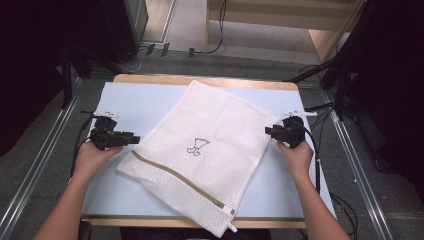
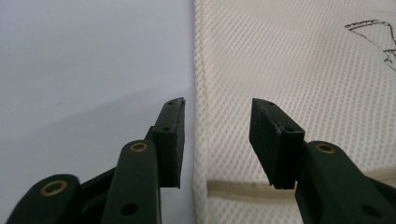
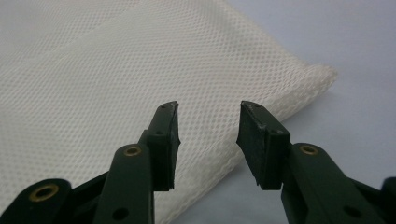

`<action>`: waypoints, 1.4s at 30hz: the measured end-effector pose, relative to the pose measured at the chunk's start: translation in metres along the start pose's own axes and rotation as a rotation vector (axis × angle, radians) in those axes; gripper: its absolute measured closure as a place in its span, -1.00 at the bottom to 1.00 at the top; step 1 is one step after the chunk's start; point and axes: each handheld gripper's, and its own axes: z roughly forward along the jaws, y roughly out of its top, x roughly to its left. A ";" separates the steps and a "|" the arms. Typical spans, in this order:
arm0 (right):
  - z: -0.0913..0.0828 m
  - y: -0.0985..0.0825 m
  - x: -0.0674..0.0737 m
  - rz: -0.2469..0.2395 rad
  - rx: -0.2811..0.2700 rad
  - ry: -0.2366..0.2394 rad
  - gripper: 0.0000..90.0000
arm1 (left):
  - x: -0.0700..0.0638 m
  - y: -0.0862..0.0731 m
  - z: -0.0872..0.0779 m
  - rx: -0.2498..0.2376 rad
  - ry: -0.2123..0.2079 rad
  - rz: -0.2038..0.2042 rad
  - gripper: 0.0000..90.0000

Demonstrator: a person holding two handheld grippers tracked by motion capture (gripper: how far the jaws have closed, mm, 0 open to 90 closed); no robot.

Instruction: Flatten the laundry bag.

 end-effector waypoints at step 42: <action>-0.028 -0.064 0.083 -0.130 0.093 0.075 0.09 | 0.001 0.040 0.061 0.065 0.042 0.040 0.61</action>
